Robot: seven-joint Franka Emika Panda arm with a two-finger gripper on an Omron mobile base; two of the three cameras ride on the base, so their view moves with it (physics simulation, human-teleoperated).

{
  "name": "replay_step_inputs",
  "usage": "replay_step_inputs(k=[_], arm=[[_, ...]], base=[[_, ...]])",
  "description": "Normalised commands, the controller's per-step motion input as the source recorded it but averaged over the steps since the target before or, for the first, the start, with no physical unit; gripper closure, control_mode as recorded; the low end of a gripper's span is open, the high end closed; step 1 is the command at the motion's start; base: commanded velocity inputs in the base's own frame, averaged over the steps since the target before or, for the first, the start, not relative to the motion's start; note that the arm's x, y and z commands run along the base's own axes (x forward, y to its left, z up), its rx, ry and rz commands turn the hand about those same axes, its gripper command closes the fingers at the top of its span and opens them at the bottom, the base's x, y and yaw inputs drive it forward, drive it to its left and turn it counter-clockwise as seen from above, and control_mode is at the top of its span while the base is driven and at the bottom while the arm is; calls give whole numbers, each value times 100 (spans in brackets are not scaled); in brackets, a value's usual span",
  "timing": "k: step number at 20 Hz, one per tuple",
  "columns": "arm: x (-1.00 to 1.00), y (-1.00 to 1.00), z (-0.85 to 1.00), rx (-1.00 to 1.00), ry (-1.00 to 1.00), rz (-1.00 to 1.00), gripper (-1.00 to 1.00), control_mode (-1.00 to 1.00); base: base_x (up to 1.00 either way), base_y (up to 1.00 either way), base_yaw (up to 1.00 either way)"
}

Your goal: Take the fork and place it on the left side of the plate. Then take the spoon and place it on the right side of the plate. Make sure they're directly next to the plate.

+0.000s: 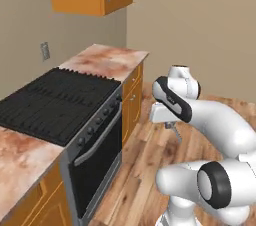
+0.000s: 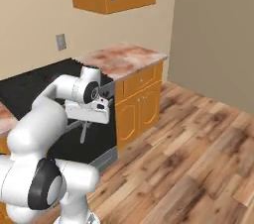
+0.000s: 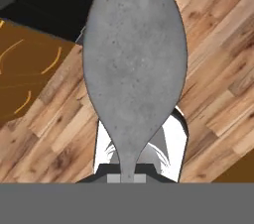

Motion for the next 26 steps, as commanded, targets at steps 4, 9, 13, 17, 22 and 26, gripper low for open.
replay_step_inputs(k=[4,9,13,17,22,26], arm=[[0,0,0,0,0,0,100,100],[0,0,0,0,0,0,100,100],[0,0,0,0,0,0,100,100],[0,0,0,0,0,0,100,100],[0,0,0,0,0,0,100,100],[0,0,0,0,0,0,100,100]], base=[[0,-2,-84],[0,-14,-80],[0,-11,-83],[36,5,-76],[100,46,-55],[100,89,-44]])
